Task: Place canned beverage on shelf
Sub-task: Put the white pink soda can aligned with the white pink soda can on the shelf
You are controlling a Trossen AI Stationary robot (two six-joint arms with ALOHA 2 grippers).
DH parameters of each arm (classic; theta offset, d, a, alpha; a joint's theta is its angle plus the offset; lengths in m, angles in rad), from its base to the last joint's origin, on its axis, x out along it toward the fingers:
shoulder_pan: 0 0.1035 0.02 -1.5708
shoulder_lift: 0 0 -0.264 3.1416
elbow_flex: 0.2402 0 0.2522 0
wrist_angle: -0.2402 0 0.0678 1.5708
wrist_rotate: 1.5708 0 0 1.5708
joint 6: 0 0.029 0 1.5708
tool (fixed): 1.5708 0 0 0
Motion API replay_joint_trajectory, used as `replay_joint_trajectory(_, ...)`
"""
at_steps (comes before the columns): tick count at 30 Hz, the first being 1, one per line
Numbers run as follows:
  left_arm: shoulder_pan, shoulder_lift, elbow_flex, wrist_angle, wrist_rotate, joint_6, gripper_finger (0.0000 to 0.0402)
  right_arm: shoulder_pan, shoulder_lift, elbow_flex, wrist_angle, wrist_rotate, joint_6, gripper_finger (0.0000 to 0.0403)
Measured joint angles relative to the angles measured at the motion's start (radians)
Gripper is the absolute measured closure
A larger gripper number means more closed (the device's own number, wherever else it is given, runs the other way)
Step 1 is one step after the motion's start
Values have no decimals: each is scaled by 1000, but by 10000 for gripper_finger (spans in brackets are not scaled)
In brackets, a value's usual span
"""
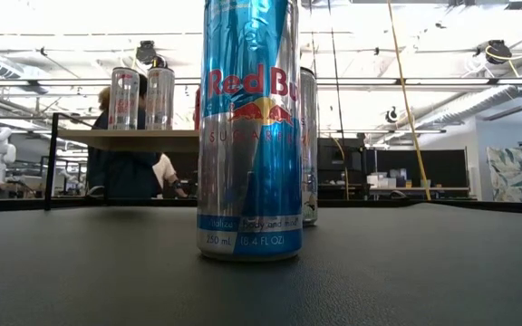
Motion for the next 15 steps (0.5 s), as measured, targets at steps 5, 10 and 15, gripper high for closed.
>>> replay_joint_trajectory(5, 0, 0, 0, 0, 0, 0, 35, 21, 0, -60, -1, -5, 43, 5)
replay_joint_trajectory(10, 0, 0, 0, 0, 0, 0, 35, 42, 0, -111, -1, -64, 73, 5)
replay_joint_trajectory(15, 0, 0, 0, 0, 0, 0, 35, 69, 0, -138, -1, -109, 116, 5)
